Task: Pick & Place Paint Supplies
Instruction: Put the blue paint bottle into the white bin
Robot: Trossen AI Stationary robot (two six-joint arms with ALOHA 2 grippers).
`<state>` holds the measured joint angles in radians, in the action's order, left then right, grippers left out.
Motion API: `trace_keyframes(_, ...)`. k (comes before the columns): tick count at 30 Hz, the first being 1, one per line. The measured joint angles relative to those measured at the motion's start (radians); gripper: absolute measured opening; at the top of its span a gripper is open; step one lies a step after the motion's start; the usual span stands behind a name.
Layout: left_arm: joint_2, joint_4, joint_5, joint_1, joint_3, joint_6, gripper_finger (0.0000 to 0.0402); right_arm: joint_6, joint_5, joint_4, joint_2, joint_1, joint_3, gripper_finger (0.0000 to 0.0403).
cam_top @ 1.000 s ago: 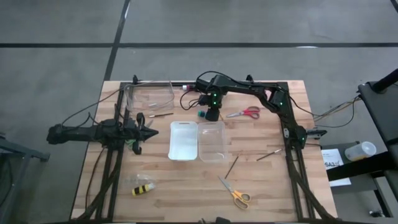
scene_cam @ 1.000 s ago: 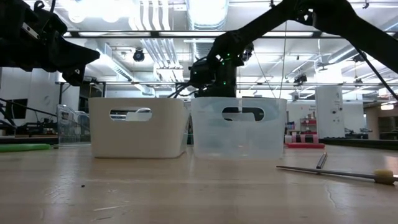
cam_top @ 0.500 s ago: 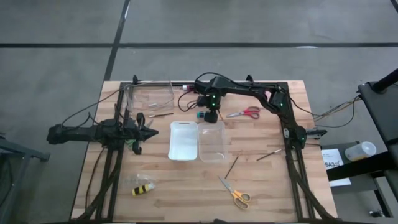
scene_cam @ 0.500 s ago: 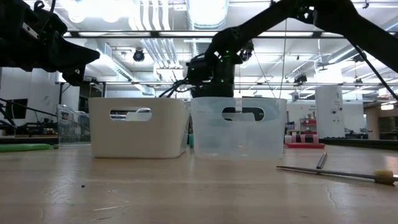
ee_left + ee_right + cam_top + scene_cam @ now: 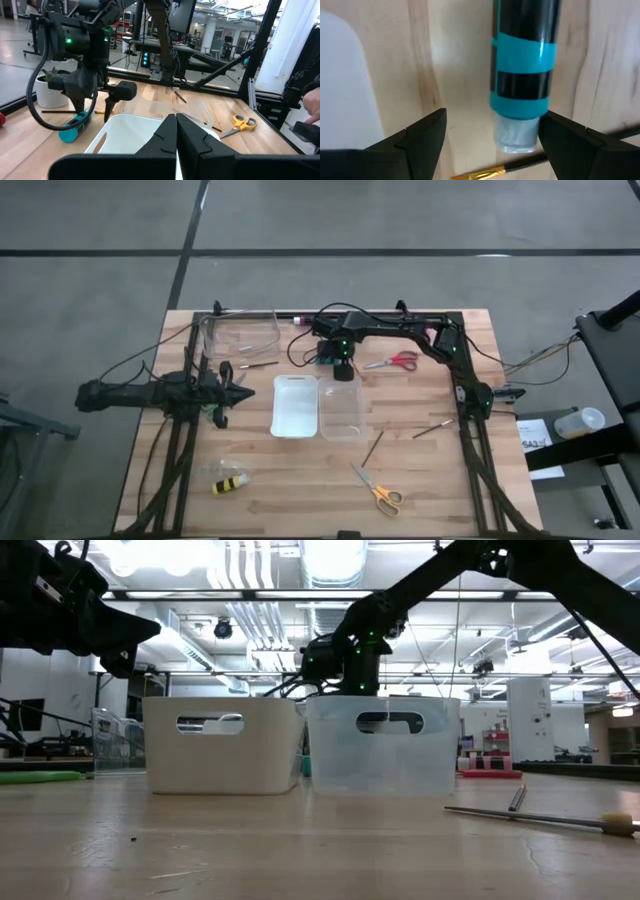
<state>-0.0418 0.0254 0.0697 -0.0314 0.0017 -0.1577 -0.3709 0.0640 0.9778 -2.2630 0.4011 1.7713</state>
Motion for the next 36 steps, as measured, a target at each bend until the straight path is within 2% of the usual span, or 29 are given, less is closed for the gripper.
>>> trace_keyframes(4,0.000,0.000,0.000,0.000,0.000,0.000,0.0001,0.000,0.008,0.001,0.001,-0.001,-0.017,0.0295)
trace_keyframes(7,0.000,0.000,0.000,0.000,0.000,0.000,0.0001,0.000,0.008,0.001,0.001,-0.001,-0.014,0.0279)
trace_keyframes(23,0.000,0.000,0.000,0.000,0.000,0.000,0.0001,0.001,0.012,-0.009,-0.003,0.000,-0.011,0.0109)
trace_keyframes(29,0.000,0.000,0.000,0.000,0.000,0.000,0.0001,0.006,0.013,-0.009,-0.004,0.000,-0.011,0.0110)
trace_keyframes(36,0.000,0.000,0.000,0.000,0.000,0.000,0.0001,0.012,0.014,-0.005,0.002,-0.001,-0.008,0.0135)
